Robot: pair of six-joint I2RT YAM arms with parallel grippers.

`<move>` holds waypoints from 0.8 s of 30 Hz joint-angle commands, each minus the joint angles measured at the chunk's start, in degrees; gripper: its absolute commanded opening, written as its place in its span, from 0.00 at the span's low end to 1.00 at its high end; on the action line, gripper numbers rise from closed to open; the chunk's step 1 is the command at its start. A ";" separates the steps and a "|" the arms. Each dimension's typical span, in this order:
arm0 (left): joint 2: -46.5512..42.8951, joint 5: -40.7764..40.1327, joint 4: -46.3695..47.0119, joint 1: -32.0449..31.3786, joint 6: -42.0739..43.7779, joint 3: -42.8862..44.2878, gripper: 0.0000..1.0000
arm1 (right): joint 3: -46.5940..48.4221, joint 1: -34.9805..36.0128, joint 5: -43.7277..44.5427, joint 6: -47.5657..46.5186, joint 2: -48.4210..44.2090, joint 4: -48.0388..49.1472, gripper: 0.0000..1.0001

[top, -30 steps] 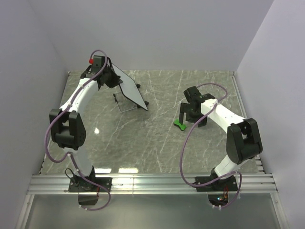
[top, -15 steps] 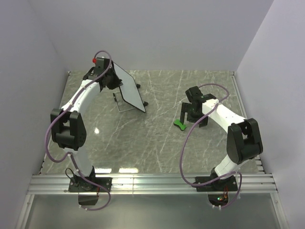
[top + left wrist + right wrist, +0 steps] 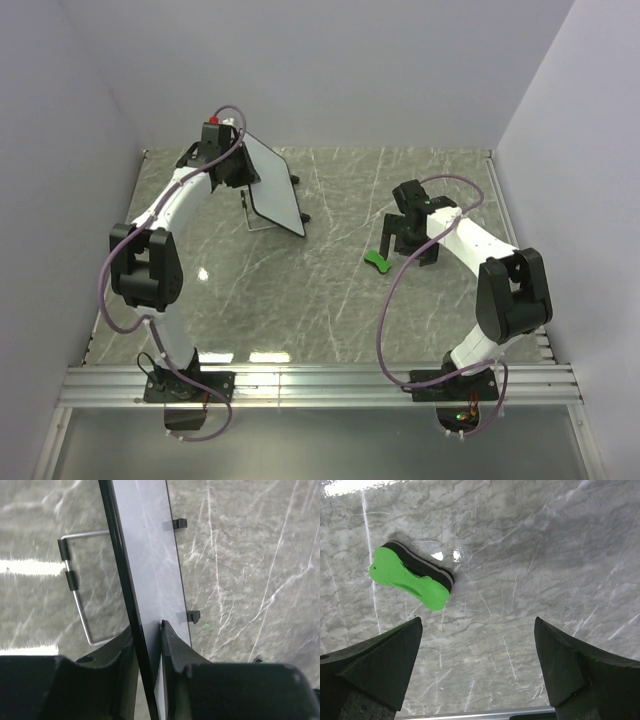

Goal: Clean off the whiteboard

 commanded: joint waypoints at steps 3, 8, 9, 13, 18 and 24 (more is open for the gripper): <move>7.39 6.44 -4.06 -0.51 15.62 4.86 0.26 | -0.47 -0.71 0.44 -0.64 -1.83 0.52 1.00; 10.83 6.45 -7.31 0.19 19.95 10.31 0.33 | -0.30 -0.88 0.44 -0.64 -1.48 0.34 1.00; 11.18 6.10 -7.49 0.54 19.42 11.19 0.36 | -0.30 -0.80 0.35 -0.64 -1.48 0.34 1.00; 11.19 4.42 -8.46 1.77 16.96 12.34 0.61 | -0.21 -0.80 0.35 -0.47 -1.39 0.34 1.00; 8.47 2.93 -8.37 2.65 13.63 12.25 0.97 | 0.32 -0.80 0.35 -0.12 -1.04 0.25 1.00; 3.46 0.56 -7.93 4.32 10.72 13.83 0.99 | 0.67 -0.97 -0.09 0.41 -0.86 0.43 1.00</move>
